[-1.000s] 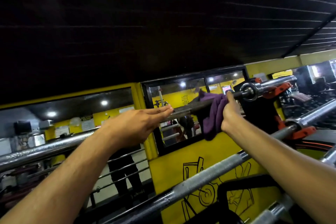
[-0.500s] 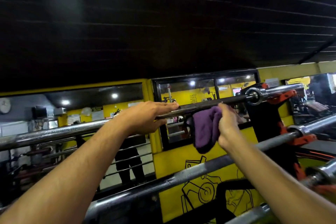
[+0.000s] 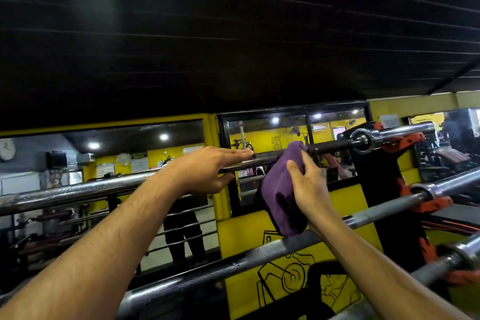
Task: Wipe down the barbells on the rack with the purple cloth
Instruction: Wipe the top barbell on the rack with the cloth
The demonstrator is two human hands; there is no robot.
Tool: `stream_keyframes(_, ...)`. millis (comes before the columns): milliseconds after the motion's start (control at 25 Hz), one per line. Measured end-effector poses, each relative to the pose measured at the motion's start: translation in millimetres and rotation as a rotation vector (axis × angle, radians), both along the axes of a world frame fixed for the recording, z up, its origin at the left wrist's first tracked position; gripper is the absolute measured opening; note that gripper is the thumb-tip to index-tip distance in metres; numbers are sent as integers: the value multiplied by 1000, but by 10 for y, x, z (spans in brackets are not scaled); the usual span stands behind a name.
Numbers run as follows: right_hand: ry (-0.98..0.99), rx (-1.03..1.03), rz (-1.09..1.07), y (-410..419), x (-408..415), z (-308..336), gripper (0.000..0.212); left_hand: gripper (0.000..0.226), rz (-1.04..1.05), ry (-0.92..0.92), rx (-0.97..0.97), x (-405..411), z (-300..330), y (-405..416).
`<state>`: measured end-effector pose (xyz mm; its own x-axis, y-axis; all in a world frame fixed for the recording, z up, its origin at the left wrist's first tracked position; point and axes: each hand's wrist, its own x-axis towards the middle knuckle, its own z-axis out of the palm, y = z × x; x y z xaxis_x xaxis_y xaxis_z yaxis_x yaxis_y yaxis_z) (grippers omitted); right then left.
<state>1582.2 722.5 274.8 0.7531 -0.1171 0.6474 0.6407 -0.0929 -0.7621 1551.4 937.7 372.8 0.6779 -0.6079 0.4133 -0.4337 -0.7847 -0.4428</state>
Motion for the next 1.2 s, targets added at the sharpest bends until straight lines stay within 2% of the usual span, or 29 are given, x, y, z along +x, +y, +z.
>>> stream_keyframes(120,-50,-37,17,-136,46,-38,42,73,14,3,11,-25,5,-7)
stream_keyframes(240,-78,64,-158,-341,78,31,35,75,22,18,12,-24,0,5)
stream_keyframes(360,-39,-101,-176,-288,135,87,52,73,23,34,18,6,2,13)
stream_keyframes(440,-89,-218,-164,-228,143,76,57,68,26,33,41,-6,10,5)
stream_keyframes(600,-165,-461,-110,-380,52,0,57,70,4,55,51,-58,11,7)
stream_keyframes(680,-177,-485,-95,-429,-56,-65,53,74,-5,48,32,-85,21,-2)
stream_keyframes(760,-175,-410,-94,-471,-158,-99,46,68,3,18,-7,-135,7,63)
stream_keyframes(880,-186,-162,-65,-568,-278,-27,36,66,52,-74,-14,-243,-79,317)
stream_keyframes(960,-318,22,-132,-534,-314,42,34,75,106,-122,9,-335,-140,437)
stream_keyframes(1040,-499,105,-198,-386,-345,154,34,75,135,-118,-15,-388,-177,431)
stream_keyframes(1120,-692,-7,-325,-194,-249,293,40,71,147,-83,-64,-415,-163,372)
stream_keyframes(1200,-763,-344,-501,51,8,351,50,74,185,-58,-62,-471,-86,393)
